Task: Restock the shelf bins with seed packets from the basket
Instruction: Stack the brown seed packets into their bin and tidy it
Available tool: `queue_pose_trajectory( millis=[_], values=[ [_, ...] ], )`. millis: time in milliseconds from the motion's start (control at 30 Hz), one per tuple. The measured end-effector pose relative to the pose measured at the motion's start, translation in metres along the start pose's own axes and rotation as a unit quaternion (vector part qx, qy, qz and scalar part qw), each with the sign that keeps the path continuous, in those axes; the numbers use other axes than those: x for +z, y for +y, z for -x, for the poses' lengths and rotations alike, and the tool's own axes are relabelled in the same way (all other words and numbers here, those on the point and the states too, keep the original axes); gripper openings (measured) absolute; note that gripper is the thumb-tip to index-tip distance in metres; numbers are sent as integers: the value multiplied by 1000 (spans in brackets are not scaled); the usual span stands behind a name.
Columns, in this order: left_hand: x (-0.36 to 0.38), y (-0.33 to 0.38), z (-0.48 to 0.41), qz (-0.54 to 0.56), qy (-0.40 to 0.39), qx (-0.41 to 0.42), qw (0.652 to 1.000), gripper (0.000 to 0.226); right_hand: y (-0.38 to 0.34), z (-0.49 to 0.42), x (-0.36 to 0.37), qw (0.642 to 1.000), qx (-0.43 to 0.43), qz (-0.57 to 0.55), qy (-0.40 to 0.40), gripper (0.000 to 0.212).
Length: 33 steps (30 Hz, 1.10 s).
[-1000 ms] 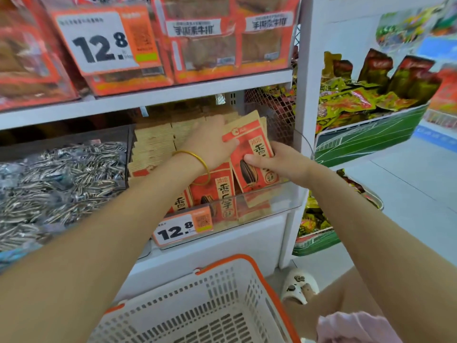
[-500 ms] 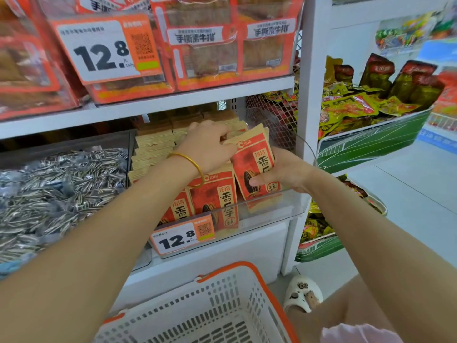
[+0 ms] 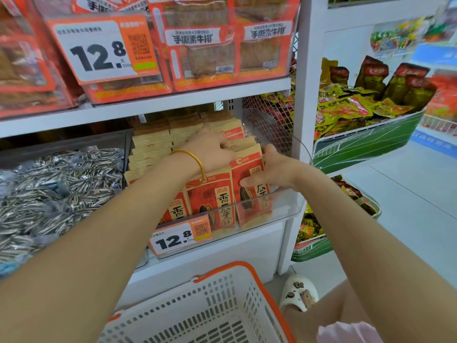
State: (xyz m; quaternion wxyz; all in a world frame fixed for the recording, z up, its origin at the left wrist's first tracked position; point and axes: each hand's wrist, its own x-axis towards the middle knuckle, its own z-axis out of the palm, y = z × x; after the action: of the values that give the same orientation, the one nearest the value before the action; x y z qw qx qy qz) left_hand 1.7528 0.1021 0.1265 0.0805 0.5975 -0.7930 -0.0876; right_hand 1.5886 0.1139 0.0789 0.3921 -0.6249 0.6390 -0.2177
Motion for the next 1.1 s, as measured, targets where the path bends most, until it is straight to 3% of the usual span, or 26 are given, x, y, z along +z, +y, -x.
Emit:
queue_pose_trajectory(
  millis=[167, 333, 433, 533, 633, 733, 800, 867, 933, 1033, 1100],
  values=[
    [3, 5, -2, -14, 15, 63, 998, 53, 4, 3, 4, 997, -43, -49, 41, 110],
    [1, 1, -9, -138, -43, 65, 987, 58, 6, 16, 13, 993, -97, -2, 62, 74],
    [-2, 5, -3, -141, -44, 69, 987, 51, 8, 22, 17, 991, -91, 44, 92, 65],
    [-4, 11, 25, -80, 88, 117, 986, 41, 13, 37, 22, 970, -95, 104, 201, 59],
    [9, 6, 80, 21, 258, 188, 948, 36, 17, 70, 38, 930, -162, 109, 310, 52],
    [49, -18, 141, 72, 269, 232, 932, 30, 22, 109, 75, 898, -231, 83, 366, 34],
    [85, -44, 170, 66, 205, 213, 953, 28, 24, 120, 106, 919, -236, 79, 305, 25],
    [119, -72, 189, 52, 84, 156, 983, 35, 32, 111, 143, 957, -203, 112, 176, 24],
    [152, -103, 203, 38, -44, 81, 995, 44, 48, 92, 186, 972, -164, 160, 44, 24],
    [195, -153, 225, -7, -164, 8, 986, 32, 84, 76, 260, 951, -109, 251, -141, 24],
    [218, -179, 240, -18, -226, -26, 974, 29, 111, 76, 306, 905, -81, 314, -275, 27]
  ],
)
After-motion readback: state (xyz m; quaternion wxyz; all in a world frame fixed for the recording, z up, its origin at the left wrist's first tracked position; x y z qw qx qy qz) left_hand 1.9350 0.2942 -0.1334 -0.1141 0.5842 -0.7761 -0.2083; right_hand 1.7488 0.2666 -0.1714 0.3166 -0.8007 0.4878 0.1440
